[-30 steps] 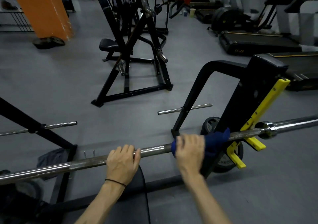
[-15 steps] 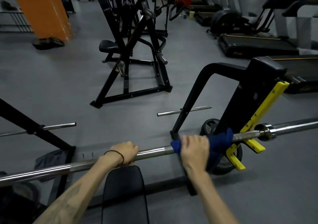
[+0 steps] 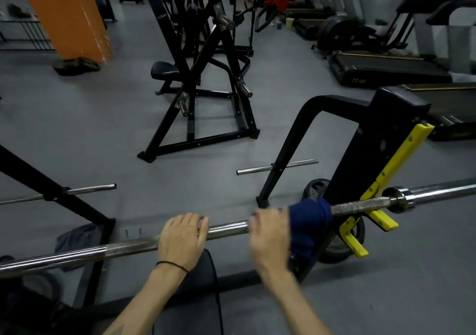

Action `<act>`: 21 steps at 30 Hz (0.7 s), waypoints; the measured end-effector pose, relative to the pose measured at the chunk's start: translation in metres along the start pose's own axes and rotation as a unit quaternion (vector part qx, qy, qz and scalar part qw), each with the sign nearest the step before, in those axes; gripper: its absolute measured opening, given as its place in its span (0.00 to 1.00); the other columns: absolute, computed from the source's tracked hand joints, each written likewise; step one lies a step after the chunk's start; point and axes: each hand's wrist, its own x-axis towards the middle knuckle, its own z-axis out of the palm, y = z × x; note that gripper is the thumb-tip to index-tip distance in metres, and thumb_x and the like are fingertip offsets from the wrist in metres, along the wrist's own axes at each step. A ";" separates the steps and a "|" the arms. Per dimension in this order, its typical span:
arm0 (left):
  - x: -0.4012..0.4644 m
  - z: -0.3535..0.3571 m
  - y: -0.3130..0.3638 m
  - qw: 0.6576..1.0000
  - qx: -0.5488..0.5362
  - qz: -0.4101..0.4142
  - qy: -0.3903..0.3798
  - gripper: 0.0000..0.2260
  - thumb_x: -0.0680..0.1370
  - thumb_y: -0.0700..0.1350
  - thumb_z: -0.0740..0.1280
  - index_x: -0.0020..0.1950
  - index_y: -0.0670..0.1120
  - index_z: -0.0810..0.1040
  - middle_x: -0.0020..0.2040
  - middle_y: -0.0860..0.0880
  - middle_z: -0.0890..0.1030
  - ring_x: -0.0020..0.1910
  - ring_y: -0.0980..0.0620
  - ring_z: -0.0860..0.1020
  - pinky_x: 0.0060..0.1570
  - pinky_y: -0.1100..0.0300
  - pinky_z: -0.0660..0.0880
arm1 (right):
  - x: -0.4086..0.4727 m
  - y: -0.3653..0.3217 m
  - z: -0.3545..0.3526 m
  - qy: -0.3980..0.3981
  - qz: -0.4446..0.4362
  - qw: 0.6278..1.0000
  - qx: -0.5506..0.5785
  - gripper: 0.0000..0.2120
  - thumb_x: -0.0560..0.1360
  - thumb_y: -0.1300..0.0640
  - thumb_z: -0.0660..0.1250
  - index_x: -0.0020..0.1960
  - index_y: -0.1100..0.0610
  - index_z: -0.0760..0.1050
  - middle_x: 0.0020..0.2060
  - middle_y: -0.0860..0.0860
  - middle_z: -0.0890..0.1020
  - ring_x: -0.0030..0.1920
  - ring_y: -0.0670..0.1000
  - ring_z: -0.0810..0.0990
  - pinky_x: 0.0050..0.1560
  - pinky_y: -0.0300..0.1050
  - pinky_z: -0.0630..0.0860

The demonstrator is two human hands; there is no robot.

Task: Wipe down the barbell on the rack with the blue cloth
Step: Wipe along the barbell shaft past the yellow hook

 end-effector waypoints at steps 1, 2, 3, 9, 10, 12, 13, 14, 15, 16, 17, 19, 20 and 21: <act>0.003 0.000 0.002 1.000 -0.005 -0.014 0.002 0.16 0.81 0.52 0.58 0.41 0.47 0.80 0.34 0.50 0.78 0.32 0.46 0.77 0.37 0.51 0.72 | -0.013 -0.026 0.010 -0.028 -0.050 0.998 0.034 0.15 0.85 0.50 0.54 0.58 0.55 0.77 0.51 0.51 0.79 0.56 0.55 0.77 0.77 0.57 0.60; 0.003 0.001 0.004 1.000 -0.012 -0.021 -0.004 0.17 0.81 0.52 0.57 0.41 0.47 0.80 0.34 0.49 0.79 0.32 0.45 0.77 0.35 0.52 0.73 | -0.023 -0.039 0.017 -0.057 -0.105 0.992 0.043 0.18 0.86 0.48 0.52 0.63 0.56 0.77 0.56 0.51 0.79 0.60 0.53 0.76 0.76 0.56 0.61; 0.001 0.004 0.003 1.000 -0.013 -0.013 0.003 0.17 0.81 0.53 0.57 0.42 0.47 0.80 0.34 0.49 0.79 0.32 0.46 0.77 0.34 0.51 0.74 | -0.025 -0.040 0.016 -0.079 -0.158 0.984 0.031 0.21 0.86 0.46 0.51 0.68 0.56 0.75 0.59 0.50 0.79 0.62 0.52 0.75 0.76 0.54 0.62; -0.005 0.010 -0.008 0.998 0.005 0.039 0.039 0.17 0.83 0.52 0.57 0.45 0.46 0.80 0.38 0.48 0.78 0.37 0.45 0.76 0.41 0.49 0.74 | 0.021 0.087 -0.033 -0.029 -0.084 0.993 -0.081 0.23 0.85 0.47 0.51 0.62 0.60 0.80 0.51 0.54 0.81 0.53 0.57 0.78 0.71 0.54 0.66; -0.003 0.010 -0.004 0.998 0.019 0.031 0.047 0.16 0.82 0.51 0.57 0.43 0.46 0.79 0.36 0.48 0.77 0.36 0.44 0.76 0.40 0.49 0.73 | 0.024 0.089 -0.033 -0.021 -0.046 0.995 -0.087 0.22 0.85 0.48 0.52 0.59 0.59 0.80 0.51 0.54 0.82 0.54 0.57 0.78 0.74 0.55 0.63; 0.002 0.010 0.002 0.998 0.032 0.004 0.050 0.17 0.81 0.48 0.57 0.34 0.47 0.75 0.30 0.47 0.75 0.30 0.42 0.74 0.33 0.50 0.71 | 0.016 0.056 -0.017 0.001 0.043 0.997 -0.067 0.17 0.83 0.49 0.55 0.56 0.55 0.80 0.51 0.52 0.82 0.56 0.55 0.78 0.77 0.54 0.57; 0.002 0.010 0.005 0.998 0.036 -0.012 0.053 0.18 0.80 0.47 0.57 0.31 0.47 0.73 0.28 0.46 0.74 0.26 0.42 0.73 0.29 0.51 0.70 | 0.008 0.028 -0.007 0.008 0.053 0.998 -0.031 0.15 0.83 0.49 0.56 0.54 0.54 0.79 0.50 0.51 0.81 0.55 0.55 0.77 0.78 0.54 0.55; 0.002 0.009 0.006 0.997 0.043 -0.024 0.056 0.20 0.80 0.47 0.57 0.28 0.47 0.73 0.26 0.46 0.74 0.24 0.42 0.73 0.27 0.52 0.69 | -0.001 -0.002 0.004 0.006 0.030 0.999 0.011 0.14 0.83 0.48 0.57 0.55 0.53 0.78 0.51 0.50 0.80 0.56 0.54 0.78 0.79 0.53 0.55; 0.003 0.010 0.006 0.997 0.047 -0.034 0.050 0.21 0.80 0.47 0.57 0.27 0.46 0.73 0.25 0.46 0.75 0.23 0.42 0.73 0.25 0.53 0.69 | -0.011 -0.029 0.012 -0.012 -0.011 0.998 0.053 0.16 0.84 0.47 0.56 0.58 0.54 0.78 0.53 0.50 0.81 0.58 0.54 0.77 0.79 0.53 0.55; 0.002 0.012 0.006 0.997 0.044 -0.039 0.040 0.22 0.80 0.47 0.57 0.26 0.46 0.74 0.24 0.46 0.75 0.22 0.43 0.73 0.25 0.55 0.70 | -0.024 -0.044 0.018 -0.041 -0.057 0.995 0.073 0.19 0.85 0.46 0.54 0.63 0.55 0.78 0.58 0.50 0.81 0.61 0.53 0.76 0.78 0.52 0.57; 0.002 0.013 0.005 0.998 0.041 -0.035 0.037 0.22 0.80 0.48 0.57 0.26 0.46 0.74 0.24 0.46 0.76 0.21 0.43 0.74 0.24 0.56 0.70 | -0.028 -0.046 0.018 -0.064 -0.114 0.989 0.066 0.22 0.85 0.44 0.52 0.68 0.55 0.76 0.61 0.50 0.80 0.64 0.52 0.75 0.78 0.51 0.58; -0.001 0.012 0.000 0.998 0.036 -0.030 0.035 0.23 0.80 0.49 0.57 0.26 0.46 0.75 0.23 0.45 0.76 0.20 0.43 0.74 0.23 0.57 0.70 | -0.015 -0.014 0.004 -0.088 -0.179 0.980 0.026 0.23 0.85 0.44 0.52 0.71 0.55 0.74 0.62 0.50 0.80 0.63 0.52 0.76 0.75 0.48 0.60; -0.001 0.011 -0.001 0.999 0.029 -0.026 0.027 0.23 0.80 0.50 0.57 0.26 0.46 0.75 0.23 0.45 0.76 0.19 0.44 0.73 0.23 0.57 0.70 | -0.006 0.012 -0.003 -0.083 -0.175 0.981 0.003 0.22 0.85 0.44 0.54 0.70 0.55 0.75 0.60 0.51 0.80 0.61 0.52 0.77 0.73 0.48 0.61; -0.002 0.010 -0.001 0.999 0.025 -0.022 0.027 0.24 0.80 0.50 0.56 0.26 0.45 0.75 0.23 0.46 0.75 0.19 0.44 0.72 0.22 0.58 0.70 | 0.003 0.039 -0.013 -0.061 -0.149 0.987 -0.020 0.21 0.84 0.45 0.54 0.67 0.56 0.77 0.57 0.51 0.80 0.58 0.53 0.78 0.71 0.48 0.63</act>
